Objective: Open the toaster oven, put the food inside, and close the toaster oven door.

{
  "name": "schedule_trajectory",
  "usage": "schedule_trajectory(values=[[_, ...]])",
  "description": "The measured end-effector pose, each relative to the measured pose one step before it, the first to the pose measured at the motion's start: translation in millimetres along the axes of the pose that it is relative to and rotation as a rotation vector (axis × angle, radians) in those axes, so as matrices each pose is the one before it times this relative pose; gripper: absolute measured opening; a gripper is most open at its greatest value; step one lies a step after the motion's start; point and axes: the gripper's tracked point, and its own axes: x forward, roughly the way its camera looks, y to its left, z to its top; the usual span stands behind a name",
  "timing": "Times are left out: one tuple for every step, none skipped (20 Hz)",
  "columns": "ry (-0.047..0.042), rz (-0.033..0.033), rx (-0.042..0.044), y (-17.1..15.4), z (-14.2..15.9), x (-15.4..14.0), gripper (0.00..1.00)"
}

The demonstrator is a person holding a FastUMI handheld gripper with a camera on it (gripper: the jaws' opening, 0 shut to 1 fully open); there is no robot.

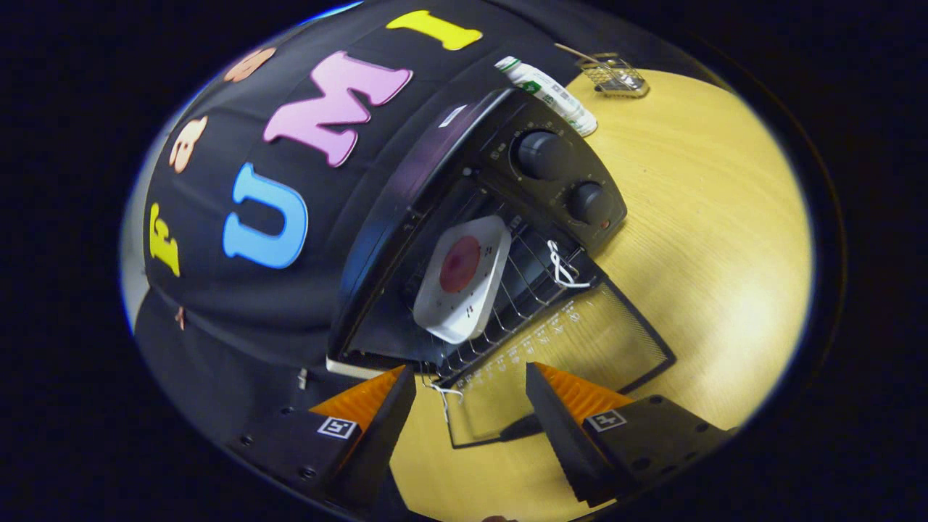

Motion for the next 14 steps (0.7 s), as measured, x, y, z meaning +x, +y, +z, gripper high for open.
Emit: schedule_trajectory(values=[[0.02699,-0.00931,-0.09609,-1.75,-11.91,-5.96,0.98],[0.02250,-0.00804,-0.10784,-0.43,-9.50,-5.23,0.98],[0.01351,-0.02044,-0.11340,-1.76,-9.17,-3.25,0.98],[0.00726,-0.02571,-0.10100,-4.32,-8.27,-3.36,0.98],[0.00726,-0.01340,-0.07727,2.42,-8.20,-0.49,0.98],[0.01461,-0.01599,-0.05968,1.92,-9.44,-1.70,0.98],[0.02192,-0.02627,-0.05027,-1.42,-10.97,1.06,0.99],[0.02933,-0.03946,-0.04421,-4.49,-11.58,0.42,0.99],[0.02166,-0.03006,-0.03730,-2.63,-9.50,3.06,0.99],[0.01523,-0.04145,-0.03903,-6.65,-7.43,3.39,0.99],[0.00966,-0.04509,-0.03328,-8.00,-6.78,5.05,0.99],[0.00855,-0.03147,-0.01979,-5.44,-4.98,4.00,0.99],[0.01122,-0.01980,-0.00595,-3.04,-5.51,6.45,0.99],[0.01409,-0.02269,-0.00433,-4.04,-4.53,5.72,0.99]])
